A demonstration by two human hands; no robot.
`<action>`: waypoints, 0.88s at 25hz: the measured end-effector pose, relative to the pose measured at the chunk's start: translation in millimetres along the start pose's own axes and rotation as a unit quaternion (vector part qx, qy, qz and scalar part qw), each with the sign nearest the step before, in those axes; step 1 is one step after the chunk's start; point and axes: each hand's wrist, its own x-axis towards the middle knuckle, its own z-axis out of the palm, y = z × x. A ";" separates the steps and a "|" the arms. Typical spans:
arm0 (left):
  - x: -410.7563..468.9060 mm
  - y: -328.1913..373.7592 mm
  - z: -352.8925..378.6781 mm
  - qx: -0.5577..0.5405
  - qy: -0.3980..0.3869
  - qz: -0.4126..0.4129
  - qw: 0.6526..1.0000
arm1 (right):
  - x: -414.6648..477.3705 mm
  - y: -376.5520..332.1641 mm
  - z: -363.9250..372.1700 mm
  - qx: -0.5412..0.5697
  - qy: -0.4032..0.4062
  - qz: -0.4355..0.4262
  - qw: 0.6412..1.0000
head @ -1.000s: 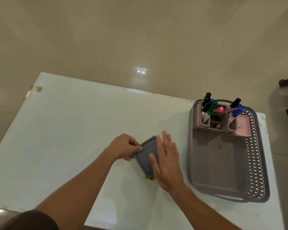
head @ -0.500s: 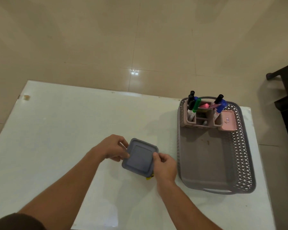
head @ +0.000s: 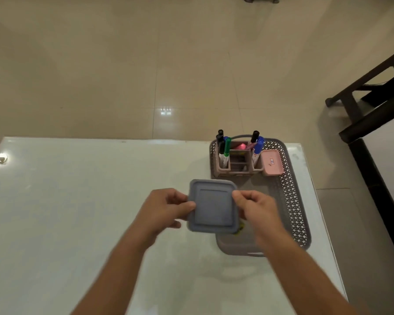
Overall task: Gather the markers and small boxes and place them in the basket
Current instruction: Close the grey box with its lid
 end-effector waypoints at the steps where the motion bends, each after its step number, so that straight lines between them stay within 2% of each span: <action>1: 8.3 6.7 25.9 0.016 0.011 0.021 1.000 | 9.2 -5.0 -22.2 -0.010 0.011 0.009 1.000; 4: 42.7 14.8 91.2 0.121 0.082 0.064 0.987 | 42.7 -6.6 -63.2 -0.037 0.047 0.026 0.998; 7: 60.5 11.5 125.1 0.240 0.111 0.067 0.962 | 73.9 8.1 -73.2 -0.065 0.062 0.016 0.996; 12: 78.1 9.1 134.0 0.331 0.135 0.045 0.933 | 115.9 35.7 -70.1 -0.138 0.051 -0.006 0.989; 14: 79.4 9.1 137.4 0.385 0.146 0.032 0.911 | 126.0 39.2 -71.5 -0.167 0.039 -0.022 0.985; 18: 73.8 6.7 146.5 0.486 0.168 0.019 0.857 | 125.7 43.2 -73.0 -0.294 0.020 -0.068 0.953; 22: 64.8 5.7 148.9 0.499 0.204 0.060 0.840 | 113.3 45.9 -73.0 -0.347 0.043 -0.112 0.930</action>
